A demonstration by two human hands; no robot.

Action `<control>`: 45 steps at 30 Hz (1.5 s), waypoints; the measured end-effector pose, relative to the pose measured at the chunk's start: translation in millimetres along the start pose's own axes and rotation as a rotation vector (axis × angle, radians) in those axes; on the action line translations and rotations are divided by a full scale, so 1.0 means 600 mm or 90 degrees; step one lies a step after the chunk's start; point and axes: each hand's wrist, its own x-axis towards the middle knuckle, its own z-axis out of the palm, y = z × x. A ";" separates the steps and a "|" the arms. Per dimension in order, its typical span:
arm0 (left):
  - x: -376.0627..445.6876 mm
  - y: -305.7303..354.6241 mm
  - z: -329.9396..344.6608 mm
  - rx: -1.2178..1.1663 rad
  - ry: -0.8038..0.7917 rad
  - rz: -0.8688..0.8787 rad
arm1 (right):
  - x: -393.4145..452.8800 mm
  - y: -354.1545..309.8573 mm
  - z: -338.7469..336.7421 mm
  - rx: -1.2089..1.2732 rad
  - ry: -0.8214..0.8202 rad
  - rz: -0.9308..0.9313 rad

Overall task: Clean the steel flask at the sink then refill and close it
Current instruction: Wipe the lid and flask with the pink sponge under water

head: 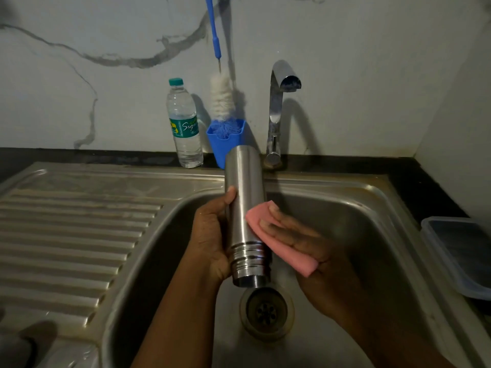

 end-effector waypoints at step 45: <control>-0.006 0.005 0.010 -0.101 0.048 0.033 | -0.010 -0.014 0.019 -0.098 0.052 -0.045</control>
